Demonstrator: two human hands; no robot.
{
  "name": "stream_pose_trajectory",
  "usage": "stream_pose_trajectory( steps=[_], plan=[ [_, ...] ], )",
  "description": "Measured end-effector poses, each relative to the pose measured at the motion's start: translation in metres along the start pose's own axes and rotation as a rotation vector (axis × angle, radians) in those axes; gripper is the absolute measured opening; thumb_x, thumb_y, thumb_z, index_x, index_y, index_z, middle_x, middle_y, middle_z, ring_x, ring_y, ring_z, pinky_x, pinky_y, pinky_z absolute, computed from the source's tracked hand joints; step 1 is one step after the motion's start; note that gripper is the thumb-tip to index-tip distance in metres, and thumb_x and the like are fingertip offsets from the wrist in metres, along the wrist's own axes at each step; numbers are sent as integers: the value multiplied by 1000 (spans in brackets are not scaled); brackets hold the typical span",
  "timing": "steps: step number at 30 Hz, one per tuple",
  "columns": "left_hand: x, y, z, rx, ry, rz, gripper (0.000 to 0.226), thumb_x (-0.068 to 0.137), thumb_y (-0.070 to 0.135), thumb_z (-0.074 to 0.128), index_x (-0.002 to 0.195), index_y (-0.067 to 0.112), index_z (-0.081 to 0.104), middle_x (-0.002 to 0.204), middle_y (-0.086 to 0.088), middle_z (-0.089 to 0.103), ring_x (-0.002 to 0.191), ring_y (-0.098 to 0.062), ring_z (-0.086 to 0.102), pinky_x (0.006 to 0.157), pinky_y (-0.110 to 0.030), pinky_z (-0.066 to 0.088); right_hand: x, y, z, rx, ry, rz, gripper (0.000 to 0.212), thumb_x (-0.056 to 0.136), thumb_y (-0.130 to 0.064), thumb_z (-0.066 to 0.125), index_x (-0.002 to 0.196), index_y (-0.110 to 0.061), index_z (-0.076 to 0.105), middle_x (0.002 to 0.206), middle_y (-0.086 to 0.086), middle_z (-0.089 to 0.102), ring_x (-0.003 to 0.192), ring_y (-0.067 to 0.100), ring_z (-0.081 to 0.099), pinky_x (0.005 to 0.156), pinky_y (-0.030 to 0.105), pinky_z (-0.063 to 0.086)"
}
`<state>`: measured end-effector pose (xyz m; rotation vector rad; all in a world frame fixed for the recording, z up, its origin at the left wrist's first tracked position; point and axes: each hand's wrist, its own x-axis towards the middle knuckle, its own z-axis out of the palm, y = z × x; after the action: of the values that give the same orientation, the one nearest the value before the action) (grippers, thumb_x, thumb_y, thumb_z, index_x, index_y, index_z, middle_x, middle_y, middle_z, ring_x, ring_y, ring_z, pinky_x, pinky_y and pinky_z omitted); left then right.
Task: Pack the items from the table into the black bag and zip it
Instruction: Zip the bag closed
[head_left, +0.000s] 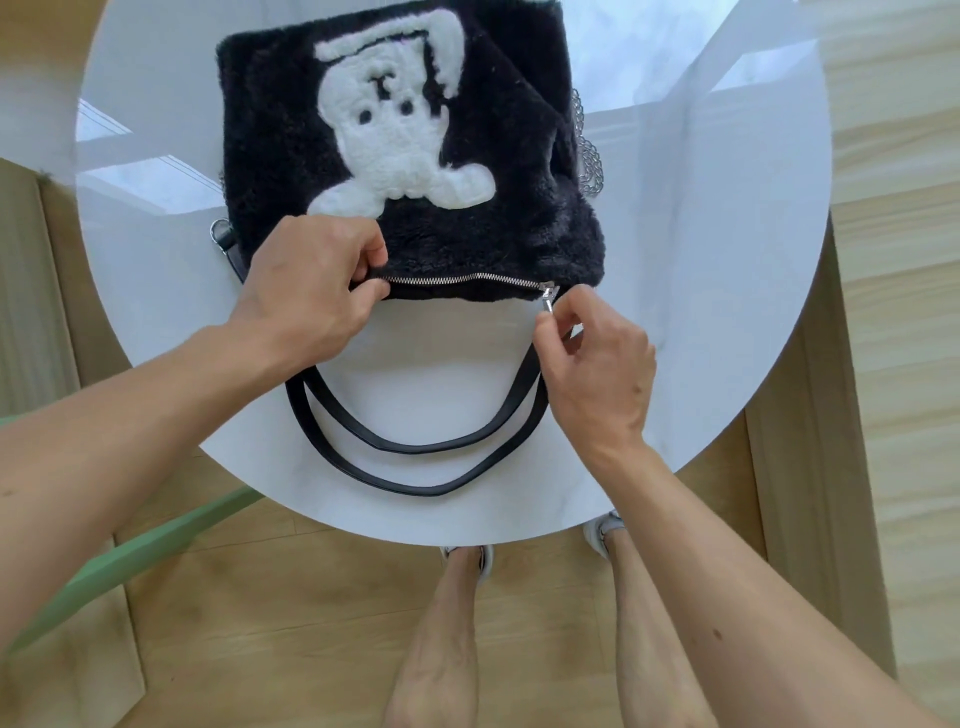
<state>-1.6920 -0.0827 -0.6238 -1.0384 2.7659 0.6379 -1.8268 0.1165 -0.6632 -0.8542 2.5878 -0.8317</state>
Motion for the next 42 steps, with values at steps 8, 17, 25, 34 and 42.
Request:
stream_pose_trajectory(
  steps=[8,17,25,34,42],
  plan=[
    [37,62,11,-88,11,319,38,86,37,61,121,20,60,103,-1,51,96,-19,49,79,-38,49,-1,-9,11,163,41,-3,14,86,-17,68,76,-10,60,67,-4,65,59,19,62,59,42,49],
    [103,116,47,478,-277,595,28,81,43,65,90,17,70,98,-4,59,102,-30,52,77,-37,29,-11,-8,20,276,101,86,14,82,-9,69,71,-9,60,64,-2,62,56,17,57,59,39,48],
    [116,111,45,201,-289,393,26,81,43,72,82,17,66,73,1,49,81,-30,51,68,-35,34,-2,-14,27,190,-25,-89,11,84,-4,64,76,-5,57,75,4,61,59,30,54,54,45,46],
    [89,94,25,-169,-80,332,22,88,33,60,100,15,65,85,1,59,76,-14,51,69,-30,45,-5,-2,30,171,-112,47,11,81,-7,64,75,-10,55,76,-1,58,61,27,56,58,43,48],
    [11,-5,15,27,333,43,29,87,20,56,115,10,57,112,-11,53,107,-29,48,90,-38,37,15,-9,7,192,-51,139,13,87,-28,60,77,-20,57,71,-9,60,68,13,57,66,40,51]
  ],
)
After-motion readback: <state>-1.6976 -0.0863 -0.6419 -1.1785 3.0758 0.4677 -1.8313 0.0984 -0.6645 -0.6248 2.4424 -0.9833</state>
